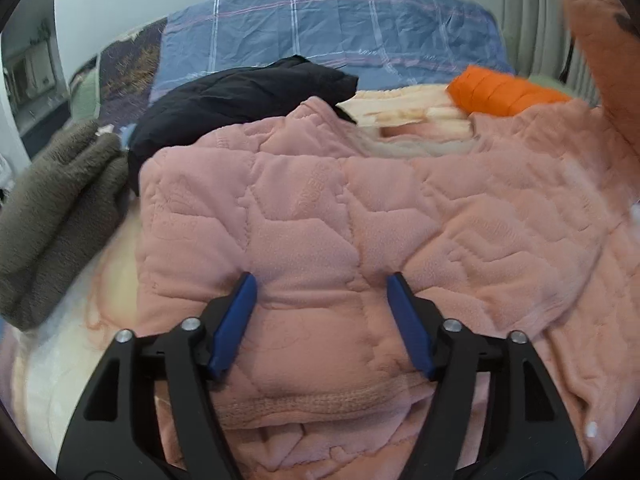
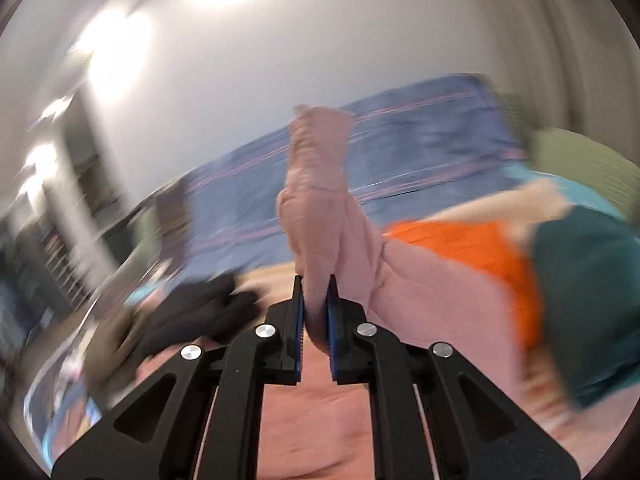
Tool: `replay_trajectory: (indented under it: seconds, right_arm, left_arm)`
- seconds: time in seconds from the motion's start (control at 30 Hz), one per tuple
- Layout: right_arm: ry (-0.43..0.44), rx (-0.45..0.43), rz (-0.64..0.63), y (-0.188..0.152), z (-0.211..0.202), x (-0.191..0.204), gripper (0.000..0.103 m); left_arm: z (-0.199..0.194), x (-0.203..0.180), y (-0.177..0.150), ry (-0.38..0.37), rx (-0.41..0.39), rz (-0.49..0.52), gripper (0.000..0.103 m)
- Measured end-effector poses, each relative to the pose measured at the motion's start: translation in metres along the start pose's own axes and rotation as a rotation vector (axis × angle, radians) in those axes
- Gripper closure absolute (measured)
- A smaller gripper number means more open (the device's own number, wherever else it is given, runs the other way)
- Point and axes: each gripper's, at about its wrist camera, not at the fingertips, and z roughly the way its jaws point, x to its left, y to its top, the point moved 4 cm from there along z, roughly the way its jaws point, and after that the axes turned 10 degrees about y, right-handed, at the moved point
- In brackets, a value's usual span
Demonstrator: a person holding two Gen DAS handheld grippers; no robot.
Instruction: Fold large clothes
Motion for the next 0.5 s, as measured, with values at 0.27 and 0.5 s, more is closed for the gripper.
replay_trajectory:
  seconds: [0.27,0.5]
  right_arm:
    - [0.089,0.401,-0.008,-0.136,0.106,0.061,0.083]
    - [0.13,0.433,-0.017,-0.152,0.095,0.064,0.066]
  left_arm:
    - [-0.012,0.012,0.0,-0.171,-0.045,-0.093,0.018]
    - [-0.03,0.012,0.012,-0.429,-0.044,-0.198,0.013]
